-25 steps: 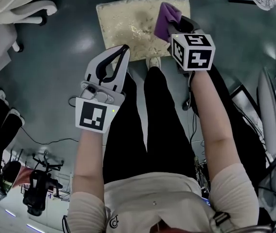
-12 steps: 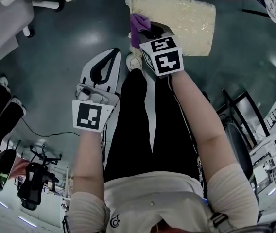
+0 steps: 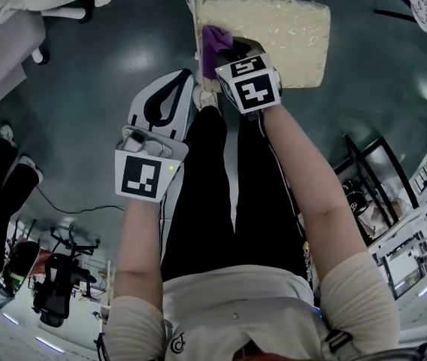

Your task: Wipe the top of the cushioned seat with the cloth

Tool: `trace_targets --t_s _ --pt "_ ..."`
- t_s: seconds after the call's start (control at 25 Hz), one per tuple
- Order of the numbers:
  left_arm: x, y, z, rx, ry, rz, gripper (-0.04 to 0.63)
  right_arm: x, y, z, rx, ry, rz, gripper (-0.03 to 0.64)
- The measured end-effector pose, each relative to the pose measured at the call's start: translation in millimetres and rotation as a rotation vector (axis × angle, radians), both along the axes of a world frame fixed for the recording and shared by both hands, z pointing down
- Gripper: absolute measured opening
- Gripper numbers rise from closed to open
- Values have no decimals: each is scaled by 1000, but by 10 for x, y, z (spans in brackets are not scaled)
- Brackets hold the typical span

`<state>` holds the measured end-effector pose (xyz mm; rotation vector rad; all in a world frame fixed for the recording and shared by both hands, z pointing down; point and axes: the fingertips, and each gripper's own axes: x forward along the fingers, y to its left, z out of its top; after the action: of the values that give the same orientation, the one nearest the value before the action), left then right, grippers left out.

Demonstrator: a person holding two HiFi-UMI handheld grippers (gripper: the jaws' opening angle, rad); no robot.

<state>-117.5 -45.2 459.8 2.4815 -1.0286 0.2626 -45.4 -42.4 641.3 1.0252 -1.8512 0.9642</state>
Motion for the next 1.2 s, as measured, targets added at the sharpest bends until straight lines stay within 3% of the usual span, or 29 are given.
trace_targets --t_s 0.4,1.2 --pt "377 -64 39 4 -14 33 14 437 -29 5 -2 -7 23 87" --pt "1541 -2 -18 26 8 27 14 1872 36 43 -9 59 -3 87"
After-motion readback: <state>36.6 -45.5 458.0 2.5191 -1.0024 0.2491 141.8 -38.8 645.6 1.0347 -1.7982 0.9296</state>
